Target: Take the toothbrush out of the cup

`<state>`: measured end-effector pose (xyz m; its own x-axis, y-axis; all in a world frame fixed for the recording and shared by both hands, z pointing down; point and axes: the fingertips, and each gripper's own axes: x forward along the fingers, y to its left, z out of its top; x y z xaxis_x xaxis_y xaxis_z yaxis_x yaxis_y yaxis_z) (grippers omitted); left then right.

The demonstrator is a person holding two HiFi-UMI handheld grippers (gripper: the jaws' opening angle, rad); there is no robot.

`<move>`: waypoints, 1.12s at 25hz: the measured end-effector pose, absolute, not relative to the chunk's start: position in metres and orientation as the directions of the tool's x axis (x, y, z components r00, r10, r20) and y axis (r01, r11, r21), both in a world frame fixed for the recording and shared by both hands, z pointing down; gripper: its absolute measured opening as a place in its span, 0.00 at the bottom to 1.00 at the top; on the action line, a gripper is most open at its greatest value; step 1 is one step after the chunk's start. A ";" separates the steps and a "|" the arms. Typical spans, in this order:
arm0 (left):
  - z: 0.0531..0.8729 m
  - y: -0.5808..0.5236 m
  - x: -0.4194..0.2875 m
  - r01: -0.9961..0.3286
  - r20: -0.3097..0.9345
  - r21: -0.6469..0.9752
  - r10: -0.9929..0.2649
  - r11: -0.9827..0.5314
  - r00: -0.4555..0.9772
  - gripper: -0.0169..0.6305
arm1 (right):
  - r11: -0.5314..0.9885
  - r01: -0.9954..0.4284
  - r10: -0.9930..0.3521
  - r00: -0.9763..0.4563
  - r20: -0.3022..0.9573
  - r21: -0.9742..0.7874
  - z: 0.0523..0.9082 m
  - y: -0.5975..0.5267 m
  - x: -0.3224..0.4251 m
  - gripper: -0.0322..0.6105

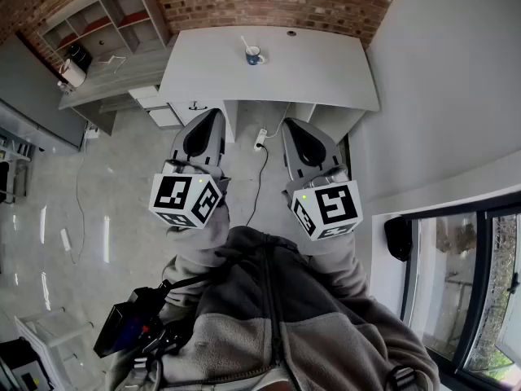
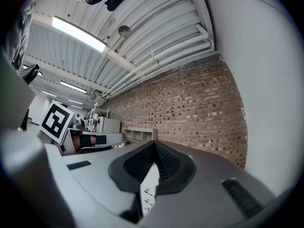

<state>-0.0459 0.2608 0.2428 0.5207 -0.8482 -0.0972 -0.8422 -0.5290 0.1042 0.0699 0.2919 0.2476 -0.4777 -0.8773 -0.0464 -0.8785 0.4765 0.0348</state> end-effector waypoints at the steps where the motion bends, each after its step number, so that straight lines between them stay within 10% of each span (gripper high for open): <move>1: 0.243 0.261 -0.046 -0.841 -0.095 0.105 -0.847 -0.530 0.522 0.03 | 0.476 -0.879 -0.878 -0.477 -0.045 0.032 0.248 0.292 0.069 0.05; 28: 0.304 0.188 -0.012 -0.844 -0.015 0.140 -0.853 -0.518 0.522 0.03 | 0.479 -0.878 -0.877 -0.478 0.052 -0.009 0.323 0.232 0.114 0.05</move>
<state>-0.0120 0.1883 0.3038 0.5217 -0.8530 -0.0154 -0.8435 -0.5185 0.1402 0.1141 0.2316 0.3232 -0.4785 -0.8765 0.0525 -0.8779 0.4787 -0.0088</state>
